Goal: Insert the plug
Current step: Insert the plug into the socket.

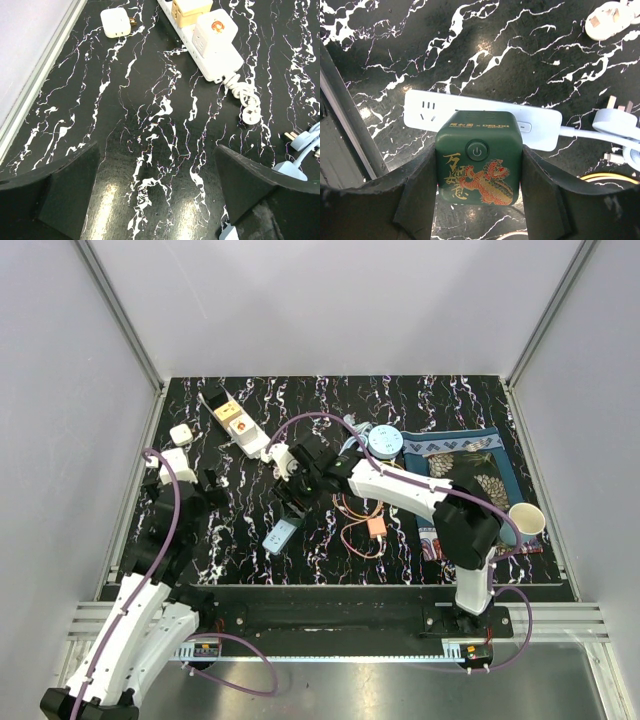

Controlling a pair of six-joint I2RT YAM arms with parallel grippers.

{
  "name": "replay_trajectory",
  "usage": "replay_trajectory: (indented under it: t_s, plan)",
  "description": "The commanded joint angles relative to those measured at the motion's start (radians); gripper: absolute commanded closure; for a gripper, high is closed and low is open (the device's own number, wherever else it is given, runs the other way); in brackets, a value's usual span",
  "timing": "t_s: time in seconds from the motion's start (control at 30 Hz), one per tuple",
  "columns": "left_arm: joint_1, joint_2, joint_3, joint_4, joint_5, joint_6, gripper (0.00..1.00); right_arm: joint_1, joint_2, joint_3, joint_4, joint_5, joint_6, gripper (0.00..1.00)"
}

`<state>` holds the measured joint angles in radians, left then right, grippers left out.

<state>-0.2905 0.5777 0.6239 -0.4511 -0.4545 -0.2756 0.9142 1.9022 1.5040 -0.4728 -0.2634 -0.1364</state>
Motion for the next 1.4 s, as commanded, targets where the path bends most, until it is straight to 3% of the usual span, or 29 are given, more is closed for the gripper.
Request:
replay_trajectory:
  t_s: [0.0,0.43,0.77,0.97,1.37]
  plan:
    - [0.005,-0.015,0.023,0.012,-0.062,-0.014,0.01,0.009,0.023,0.067,0.046,-0.004,-0.032,1.0]
    - [-0.003,-0.007,0.025,0.003,-0.105,-0.01,0.01,0.009,0.061,0.065,0.043,-0.016,-0.046,1.0]
    - [-0.007,-0.006,0.022,0.009,-0.11,0.004,0.01,0.025,0.095,0.111,-0.052,-0.046,-0.097,1.0]
    - [-0.006,-0.004,0.02,0.014,-0.112,0.01,0.01,0.043,0.11,0.137,-0.112,0.022,-0.111,1.0]
    - [-0.006,0.002,0.019,0.015,-0.108,0.015,0.01,0.046,0.095,0.157,-0.138,0.045,0.026,1.0]
